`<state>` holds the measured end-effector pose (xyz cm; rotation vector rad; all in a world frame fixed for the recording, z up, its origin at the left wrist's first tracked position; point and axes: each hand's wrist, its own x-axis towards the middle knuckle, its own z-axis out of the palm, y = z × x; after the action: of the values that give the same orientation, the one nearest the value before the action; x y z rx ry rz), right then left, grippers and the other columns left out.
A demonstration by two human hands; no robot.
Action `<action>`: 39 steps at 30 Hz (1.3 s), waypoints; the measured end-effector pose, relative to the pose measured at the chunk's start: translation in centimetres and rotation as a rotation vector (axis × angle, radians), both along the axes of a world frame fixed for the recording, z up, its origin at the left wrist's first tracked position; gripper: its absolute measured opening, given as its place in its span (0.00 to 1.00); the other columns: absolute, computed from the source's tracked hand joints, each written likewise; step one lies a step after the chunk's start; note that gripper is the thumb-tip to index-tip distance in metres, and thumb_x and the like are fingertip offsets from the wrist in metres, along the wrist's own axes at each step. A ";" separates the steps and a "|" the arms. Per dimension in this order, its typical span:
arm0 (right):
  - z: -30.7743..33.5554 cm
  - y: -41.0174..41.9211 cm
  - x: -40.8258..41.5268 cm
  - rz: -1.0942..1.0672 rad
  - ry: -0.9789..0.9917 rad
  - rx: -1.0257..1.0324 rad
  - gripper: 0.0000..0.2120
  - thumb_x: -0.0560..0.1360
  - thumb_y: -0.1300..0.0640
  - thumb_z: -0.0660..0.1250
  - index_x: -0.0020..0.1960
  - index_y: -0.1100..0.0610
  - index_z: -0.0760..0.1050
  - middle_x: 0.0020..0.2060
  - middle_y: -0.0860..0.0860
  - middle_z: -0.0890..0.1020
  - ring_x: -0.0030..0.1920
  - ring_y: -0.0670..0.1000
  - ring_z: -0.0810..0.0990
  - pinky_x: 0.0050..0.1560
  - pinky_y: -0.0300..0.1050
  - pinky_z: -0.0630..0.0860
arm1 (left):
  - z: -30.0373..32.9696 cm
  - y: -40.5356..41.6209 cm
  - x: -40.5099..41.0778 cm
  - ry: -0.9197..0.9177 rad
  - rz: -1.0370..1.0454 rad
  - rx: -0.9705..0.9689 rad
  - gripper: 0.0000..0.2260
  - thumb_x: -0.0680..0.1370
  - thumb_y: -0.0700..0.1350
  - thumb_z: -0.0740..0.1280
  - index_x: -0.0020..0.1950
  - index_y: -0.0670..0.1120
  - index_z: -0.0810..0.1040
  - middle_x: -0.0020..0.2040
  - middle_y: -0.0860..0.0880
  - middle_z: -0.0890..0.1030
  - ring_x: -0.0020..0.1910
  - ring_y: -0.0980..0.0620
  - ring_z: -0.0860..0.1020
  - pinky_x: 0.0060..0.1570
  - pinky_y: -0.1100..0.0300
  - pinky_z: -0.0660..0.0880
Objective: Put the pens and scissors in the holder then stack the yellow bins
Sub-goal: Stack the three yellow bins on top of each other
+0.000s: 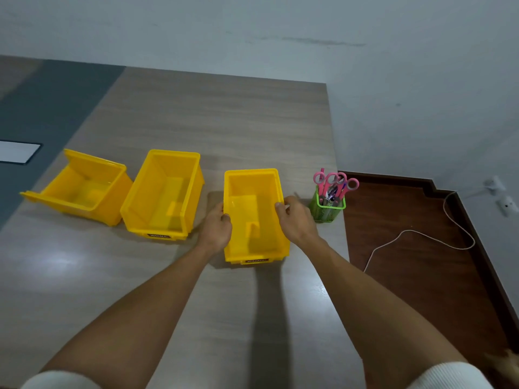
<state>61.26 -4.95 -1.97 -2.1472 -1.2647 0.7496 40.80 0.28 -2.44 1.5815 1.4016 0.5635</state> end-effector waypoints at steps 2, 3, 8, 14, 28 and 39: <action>-0.1 0.0 -0.6 -0.026 0.012 0.002 0.14 0.84 0.47 0.57 0.52 0.57 0.73 0.42 0.55 0.82 0.44 0.58 0.81 0.43 0.54 0.78 | 0.1 -0.3 -0.9 -0.011 -0.013 -0.016 0.16 0.83 0.38 0.56 0.61 0.52 0.78 0.55 0.47 0.83 0.53 0.43 0.81 0.56 0.45 0.79; -0.1 -0.1 -0.8 -0.034 0.023 0.012 0.14 0.84 0.48 0.57 0.49 0.57 0.72 0.40 0.55 0.81 0.42 0.57 0.81 0.40 0.52 0.77 | 0.2 -0.5 -1.2 -0.012 -0.010 -0.028 0.16 0.83 0.37 0.56 0.56 0.55 0.78 0.52 0.49 0.83 0.51 0.42 0.82 0.55 0.45 0.79; 1.0 -1.7 -2.7 -0.058 0.117 0.025 0.13 0.84 0.52 0.55 0.51 0.62 0.71 0.37 0.54 0.77 0.34 0.51 0.74 0.32 0.47 0.67 | 1.6 -1.8 -3.1 -0.076 0.020 -0.077 0.12 0.82 0.35 0.58 0.54 0.49 0.77 0.51 0.46 0.83 0.48 0.47 0.81 0.53 0.48 0.78; 2.6 -5.6 -6.5 -0.164 0.108 0.053 0.13 0.82 0.52 0.57 0.44 0.58 0.68 0.35 0.52 0.73 0.34 0.51 0.70 0.34 0.49 0.66 | 3.3 -3.4 -6.8 -0.085 -0.031 -0.116 0.06 0.81 0.39 0.61 0.54 0.42 0.76 0.53 0.41 0.82 0.52 0.42 0.80 0.55 0.44 0.77; 3.6 -12.6 -24.6 -0.289 0.090 0.053 0.19 0.81 0.52 0.59 0.34 0.54 0.60 0.30 0.51 0.66 0.31 0.49 0.64 0.32 0.46 0.60 | 3.8 -6.7 -25.0 -0.028 -0.332 -0.132 0.12 0.82 0.49 0.60 0.39 0.50 0.69 0.36 0.51 0.75 0.37 0.49 0.75 0.40 0.51 0.72; 1.1 -9.6 -32.0 -0.150 0.129 0.000 0.16 0.84 0.51 0.55 0.41 0.58 0.66 0.35 0.52 0.70 0.35 0.50 0.68 0.35 0.47 0.65 | 1.4 -5.1 -33.1 0.017 -0.200 -0.126 0.09 0.84 0.48 0.59 0.48 0.44 0.69 0.42 0.46 0.74 0.42 0.49 0.74 0.42 0.50 0.72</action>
<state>29.26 -14.57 -0.87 -2.1293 -1.0257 0.8100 7.73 -4.85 -1.07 1.6045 1.2482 0.3366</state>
